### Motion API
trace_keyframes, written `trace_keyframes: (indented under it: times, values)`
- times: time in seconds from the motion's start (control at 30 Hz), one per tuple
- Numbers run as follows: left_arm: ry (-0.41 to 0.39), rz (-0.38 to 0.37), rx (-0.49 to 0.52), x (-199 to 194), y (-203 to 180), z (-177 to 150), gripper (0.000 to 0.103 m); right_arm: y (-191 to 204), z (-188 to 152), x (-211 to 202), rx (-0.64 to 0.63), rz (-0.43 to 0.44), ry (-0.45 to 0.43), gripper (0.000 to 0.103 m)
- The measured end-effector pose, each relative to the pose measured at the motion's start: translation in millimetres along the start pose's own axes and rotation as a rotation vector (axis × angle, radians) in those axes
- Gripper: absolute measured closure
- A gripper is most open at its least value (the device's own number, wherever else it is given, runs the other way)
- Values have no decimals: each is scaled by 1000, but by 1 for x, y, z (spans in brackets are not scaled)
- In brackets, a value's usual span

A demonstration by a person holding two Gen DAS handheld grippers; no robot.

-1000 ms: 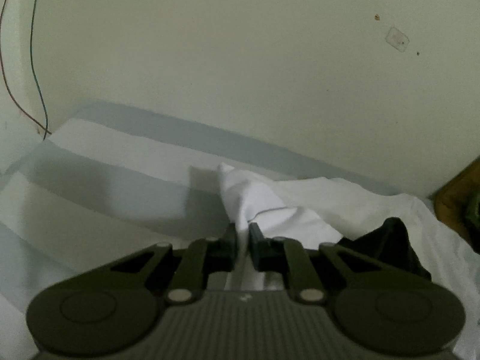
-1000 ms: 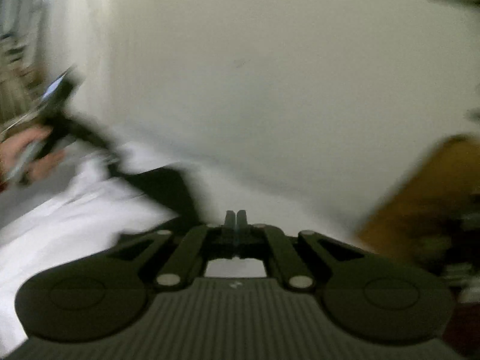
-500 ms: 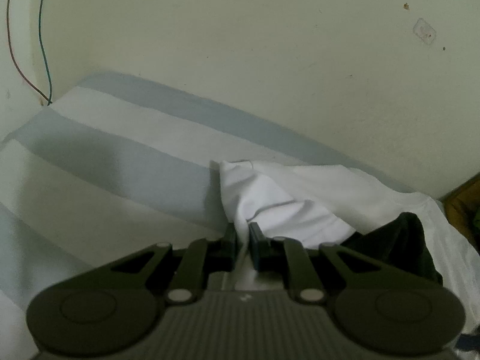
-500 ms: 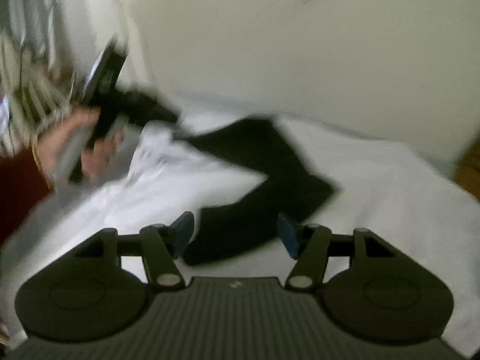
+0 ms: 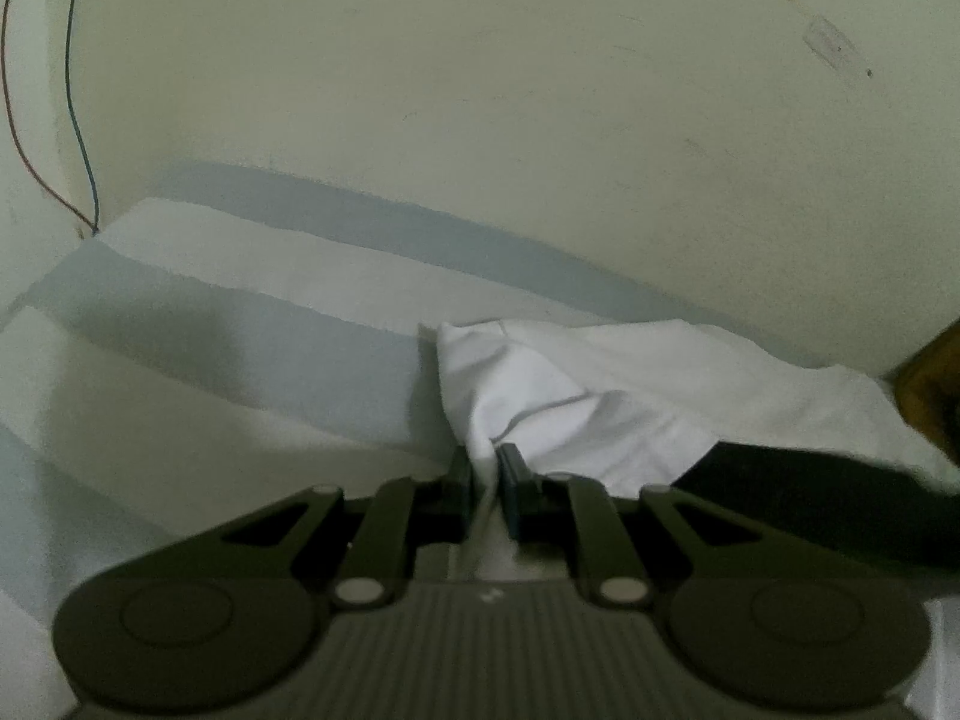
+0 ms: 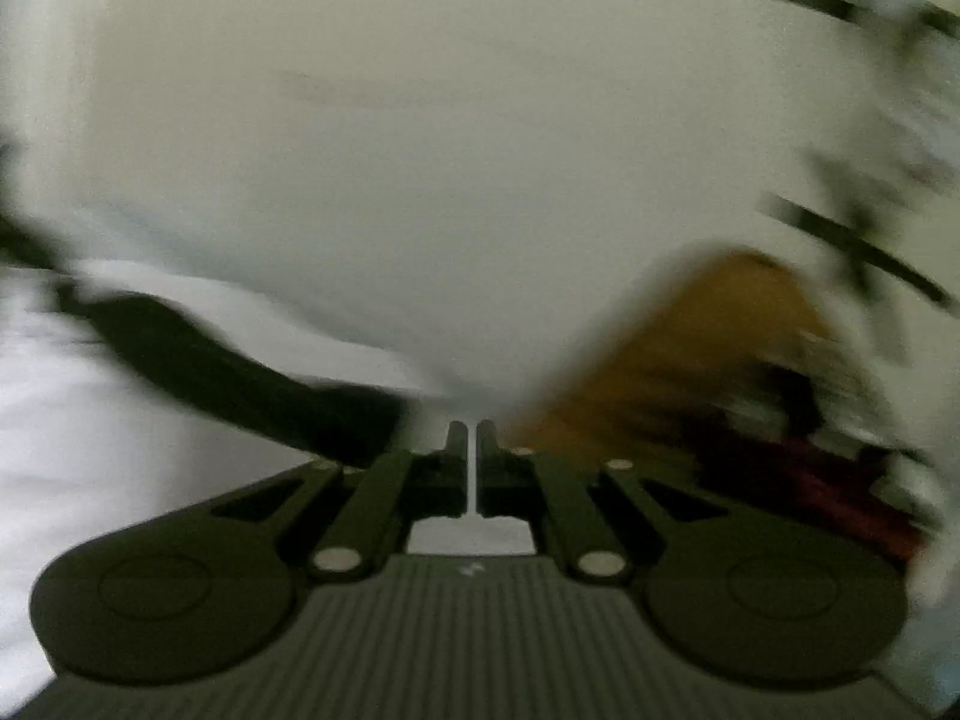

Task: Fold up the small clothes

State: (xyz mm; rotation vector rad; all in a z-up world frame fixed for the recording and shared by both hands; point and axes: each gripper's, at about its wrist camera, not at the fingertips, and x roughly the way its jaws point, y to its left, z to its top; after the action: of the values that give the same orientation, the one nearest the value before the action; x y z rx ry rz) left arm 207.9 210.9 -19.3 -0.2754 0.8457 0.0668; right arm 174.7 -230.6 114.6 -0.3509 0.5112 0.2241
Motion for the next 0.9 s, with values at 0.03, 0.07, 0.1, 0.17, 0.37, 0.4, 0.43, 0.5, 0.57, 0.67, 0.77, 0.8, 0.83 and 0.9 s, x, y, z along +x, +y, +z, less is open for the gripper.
trace_keyframes:
  times: [0.03, 0.07, 0.1, 0.17, 0.37, 0.4, 0.43, 0.5, 0.57, 0.67, 0.77, 0.8, 0.83, 0.9]
  values:
    - [-4, 10, 10, -1, -2, -1, 89, -16, -5, 6, 39, -70, 30, 93]
    - [-6, 15, 19, -3, -3, -2, 89, -30, -10, 9, 107, -103, 51, 93]
    - [-6, 18, 25, -6, -5, -4, 88, -41, -15, 9, 179, -64, 55, 93]
    - [-6, 25, 33, -13, -7, -7, 74, -47, -21, 10, 291, 78, 32, 85]
    - [-53, 43, 113, -44, -13, -24, 51, 12, -8, 42, 232, 292, 21, 49]
    - [-45, 63, 144, -44, -17, -29, 51, 22, -6, 50, 220, 315, 29, 46]
    - [-27, 89, 186, -42, -22, -35, 51, 32, -7, 57, 206, 327, 38, 43]
    - [-24, 130, 277, -41, -30, -47, 50, 47, -7, 73, 168, 336, 71, 42]
    - [-29, 151, 322, -46, -33, -52, 50, 55, -9, 86, 161, 327, 92, 42]
    - [-15, 154, 357, -50, -35, -51, 50, 68, -12, 89, 160, 407, 72, 42]
    - [-9, 158, 394, -50, -37, -49, 50, 82, -9, 95, 129, 424, 61, 42]
    - [-7, 159, 395, -49, -38, -48, 50, 84, -8, 97, 128, 427, 60, 42]
    - [-6, 158, 395, -50, -36, -47, 50, 85, -6, 101, 132, 433, 57, 43]
    - [-3, 158, 393, -48, -39, -46, 50, 82, -5, 106, 160, 462, 58, 43]
